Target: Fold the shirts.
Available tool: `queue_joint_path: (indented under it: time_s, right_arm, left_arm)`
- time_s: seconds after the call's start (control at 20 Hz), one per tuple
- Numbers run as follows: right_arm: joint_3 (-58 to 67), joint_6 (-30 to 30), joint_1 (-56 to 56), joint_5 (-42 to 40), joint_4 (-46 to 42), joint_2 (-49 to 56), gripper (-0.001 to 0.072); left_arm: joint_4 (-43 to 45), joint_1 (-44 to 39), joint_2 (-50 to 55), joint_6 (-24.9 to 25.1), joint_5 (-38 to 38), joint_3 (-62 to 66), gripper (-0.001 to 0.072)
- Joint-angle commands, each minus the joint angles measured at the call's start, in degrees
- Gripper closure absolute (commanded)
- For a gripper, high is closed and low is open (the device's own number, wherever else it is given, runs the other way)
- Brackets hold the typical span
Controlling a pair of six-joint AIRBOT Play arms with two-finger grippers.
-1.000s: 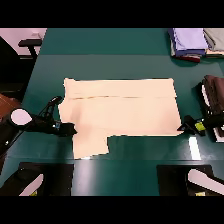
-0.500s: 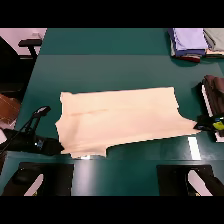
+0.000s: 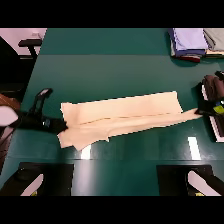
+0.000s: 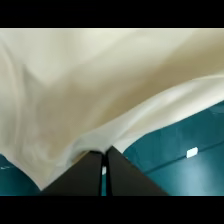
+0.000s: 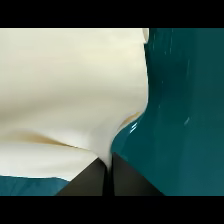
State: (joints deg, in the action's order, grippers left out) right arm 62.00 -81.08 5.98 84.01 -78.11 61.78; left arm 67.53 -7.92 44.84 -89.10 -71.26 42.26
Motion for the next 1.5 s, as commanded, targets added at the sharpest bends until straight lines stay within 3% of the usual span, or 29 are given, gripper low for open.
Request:
queue_joint_path:
  time_s: [0.0,0.2,0.4,0.45,0.5,0.55,0.65,0.75,0.8,0.85,0.9,1.05,1.3,1.35,1.45]
  right_arm:
    - [6.75,-0.13,-3.52,-4.17,0.59,11.17,0.0695]
    - [15.82,-0.15,-4.83,-4.94,0.79,21.49,0.0695]
    - [21.55,0.7,-3.39,-4.44,8.76,28.0,0.0684]
    - [22.21,1.99,-2.75,-4.48,11.74,28.87,0.0559]
    - [22.49,3.48,-1.86,-4.46,14.32,29.29,0.037]
    - [22.43,4.79,-0.7,-4.22,15.74,29.29,0.0259]
    - [22.43,7.58,2.19,-1.88,16.04,29.22,0.0239]
    - [21.68,9.38,6.08,0.35,16.15,29.2,0.0169]
    - [20.46,9.62,8.28,0.68,16.17,29.2,0.0129]
    - [18.78,9.68,10.16,0.37,16.17,29.24,0.0115]
    - [16.46,10.4,12.17,-0.55,16.7,29.24,0.0116]
    - [10.82,14.8,15.17,-1.46,19.91,30.67,0.0121]
    - [8.81,16.85,11.69,-2.43,25.77,37.03,0.0164]
    - [9.27,16.85,10.16,-3.17,26.05,37.9,0.0217]
    - [10.97,17.14,6.6,-3.91,25.97,39.04,0.0422]
  left_arm:
    - [2.23,-0.02,12.11,4.24,9.09,7.58,0.0681]
    - [4.13,0.0,21.79,4.11,15.15,13.2,0.068]
    - [3.87,0.0,24.04,4.02,18.25,14.43,0.0677]
    - [3.89,0.0,24.02,4.02,18.23,14.75,0.0462]
    - [3.87,-0.02,24.02,3.58,17.86,15.3,0.0173]
    - [3.87,-0.02,24.02,2.99,16.57,16.31,0.0091]
    - [3.5,-0.02,24.02,2.95,12.94,19.12,0.0101]
    - [-0.13,-0.02,24.02,2.99,11.04,20.96,0.0102]
    - [-2.4,-0.02,24.02,2.99,10.73,21.05,0.017]
    - [-4.52,-0.31,24.11,3.61,10.8,21.05,0.0452]
    - [-5.79,-0.79,24.09,4.76,11.23,21.05,0.0685]
    - [-6.93,-4.33,24.15,5.31,15.47,21.05,0.0681]
    - [-8.46,-12.61,28.13,2.29,20.72,21.05,0.0681]
    - [-9.7,-14.03,29.59,2.05,22.01,21.07,0.0681]
    - [-13.92,-16.33,32.63,2.12,25.55,21.2,0.0681]
